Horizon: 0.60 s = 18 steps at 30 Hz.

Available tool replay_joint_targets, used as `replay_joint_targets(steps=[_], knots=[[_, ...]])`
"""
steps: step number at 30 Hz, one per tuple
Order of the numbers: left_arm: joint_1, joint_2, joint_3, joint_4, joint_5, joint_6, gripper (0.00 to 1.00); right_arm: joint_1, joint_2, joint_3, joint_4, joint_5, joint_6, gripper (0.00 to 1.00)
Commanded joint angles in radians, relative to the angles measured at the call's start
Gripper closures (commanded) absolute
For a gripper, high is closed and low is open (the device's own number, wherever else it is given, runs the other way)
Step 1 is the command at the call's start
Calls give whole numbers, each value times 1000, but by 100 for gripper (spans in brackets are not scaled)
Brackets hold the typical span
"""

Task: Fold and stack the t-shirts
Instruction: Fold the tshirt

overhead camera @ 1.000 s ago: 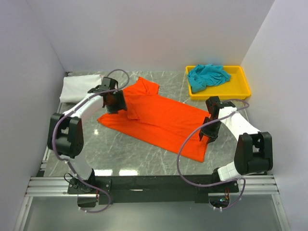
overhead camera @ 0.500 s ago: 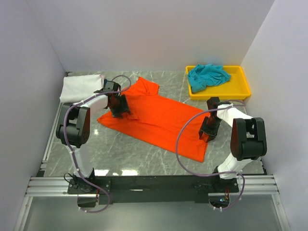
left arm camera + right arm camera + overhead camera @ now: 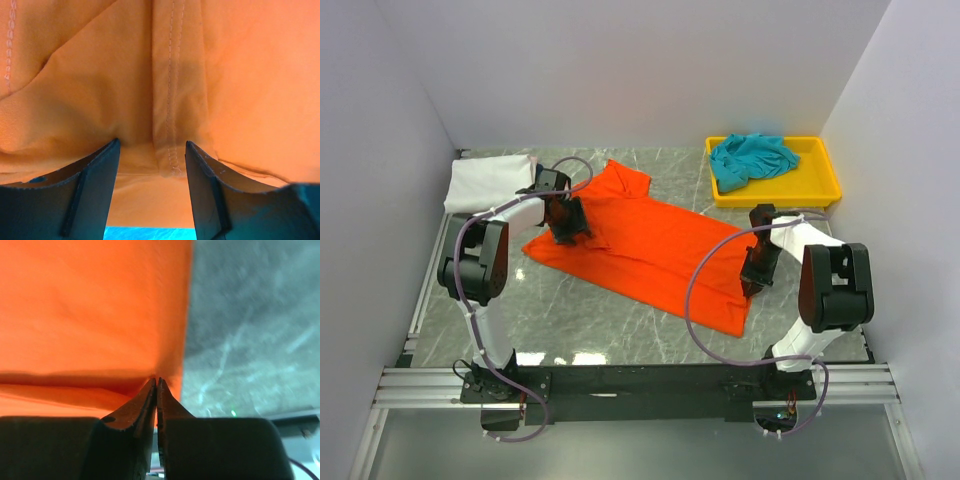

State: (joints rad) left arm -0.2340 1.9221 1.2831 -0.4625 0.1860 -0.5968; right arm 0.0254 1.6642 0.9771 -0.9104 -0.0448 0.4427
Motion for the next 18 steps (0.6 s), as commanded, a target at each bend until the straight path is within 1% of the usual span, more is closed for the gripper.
replay_joint_targets(steps=[1, 4, 6, 7, 8, 10, 11, 12, 14, 16, 17, 18], knots=[[-1, 31, -11, 31, -17, 2, 39, -7, -67, 49, -120, 72, -22, 91], [-1, 44, -11, 33, -23, 6, 39, -8, -83, 77, -177, 109, -27, 91], [-1, 44, -11, 35, -25, 6, 39, -8, -95, 97, -192, 152, -25, 87], [-1, 44, -11, 36, -23, 6, 39, -10, -99, 101, -202, 166, -21, 83], [-1, 46, -10, 39, -20, 5, 39, -10, -109, 113, -205, 186, -19, 73], [-1, 45, -7, 42, -20, 3, 39, -15, -115, 124, -209, 197, -13, 68], [-1, 46, -4, 41, -20, 3, 39, -15, -118, 133, -211, 197, -10, 61], [-2, 45, -1, 41, -20, 3, 39, -15, -119, 138, -212, 203, -7, 59], [-1, 41, 2, 38, -17, 2, 39, -16, -133, 146, -209, 197, -6, 58], [-1, 35, 9, 38, -10, 0, 39, -15, -156, 149, -199, 139, -21, 58], [-1, 32, 12, 36, -7, -3, 39, -13, -164, 146, -196, 102, -25, 58], [-2, 28, 18, 35, -5, -3, 39, -13, -170, 141, -188, 23, -32, 58]])
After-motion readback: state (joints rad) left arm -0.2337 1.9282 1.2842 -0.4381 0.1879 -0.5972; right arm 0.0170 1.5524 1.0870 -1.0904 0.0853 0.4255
